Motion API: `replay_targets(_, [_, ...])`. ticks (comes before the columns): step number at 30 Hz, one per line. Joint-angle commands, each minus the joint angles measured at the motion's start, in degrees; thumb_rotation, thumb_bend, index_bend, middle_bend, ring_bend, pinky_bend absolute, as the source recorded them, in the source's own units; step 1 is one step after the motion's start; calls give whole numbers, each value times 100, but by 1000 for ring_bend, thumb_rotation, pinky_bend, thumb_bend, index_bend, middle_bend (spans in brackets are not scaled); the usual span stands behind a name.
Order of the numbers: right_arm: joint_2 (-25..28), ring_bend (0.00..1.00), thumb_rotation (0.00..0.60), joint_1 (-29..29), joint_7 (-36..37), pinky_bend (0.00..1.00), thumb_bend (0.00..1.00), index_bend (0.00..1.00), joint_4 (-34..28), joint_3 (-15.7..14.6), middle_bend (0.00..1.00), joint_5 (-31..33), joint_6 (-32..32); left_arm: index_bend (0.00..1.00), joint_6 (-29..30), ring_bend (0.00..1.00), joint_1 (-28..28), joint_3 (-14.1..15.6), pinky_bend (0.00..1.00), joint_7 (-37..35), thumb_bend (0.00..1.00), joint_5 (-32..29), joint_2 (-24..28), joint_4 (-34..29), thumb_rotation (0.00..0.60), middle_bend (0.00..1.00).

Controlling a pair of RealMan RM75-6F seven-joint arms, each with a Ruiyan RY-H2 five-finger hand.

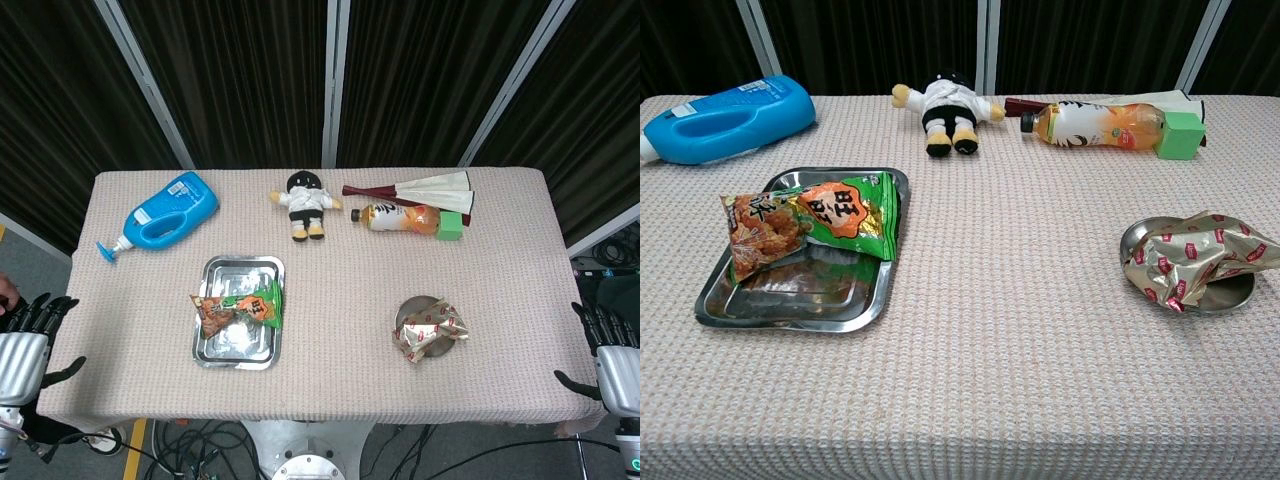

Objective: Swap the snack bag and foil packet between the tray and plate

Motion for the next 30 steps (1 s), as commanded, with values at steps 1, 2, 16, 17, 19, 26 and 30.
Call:
replay_targets(1, [12,0,600,-1,-1,0,0,0,-13,6,8,2,6,166,-8,72,-2,4,187,-21,145,-5,2,2,600,149])
replay_targets(2, [23,0,600,1,-7,0,0,0,-22,5,8,1,3,166,-7,72,-3,5,186,-28,144,-2,2,-5,600,149])
replay_targets(16, [151,0,600,47,-74,0,0,0,-157,121,8,81,10,155,-514,72,-482,-76,173,260,91,237,-122,-942,600,149])
replay_targets(17, [168,0,600,55,-74,0,0,0,-171,129,8,81,7,154,-620,71,-562,-104,173,349,91,225,-190,-1034,600,149])
replay_targets(19, [222,0,600,73,-80,0,0,0,-230,145,8,65,12,153,-896,71,-770,-197,173,422,91,136,-328,-1204,600,149])
replay_targets(26, [341,0,600,105,-87,0,0,0,-328,199,7,108,-2,133,-1821,48,-1473,-499,165,884,73,-346,-1096,-1395,600,112])
replay_targets(30, [365,0,600,92,-44,0,0,0,-285,190,5,151,-31,124,-2179,37,-1808,-677,164,1172,71,-707,-1567,-1182,600,87])
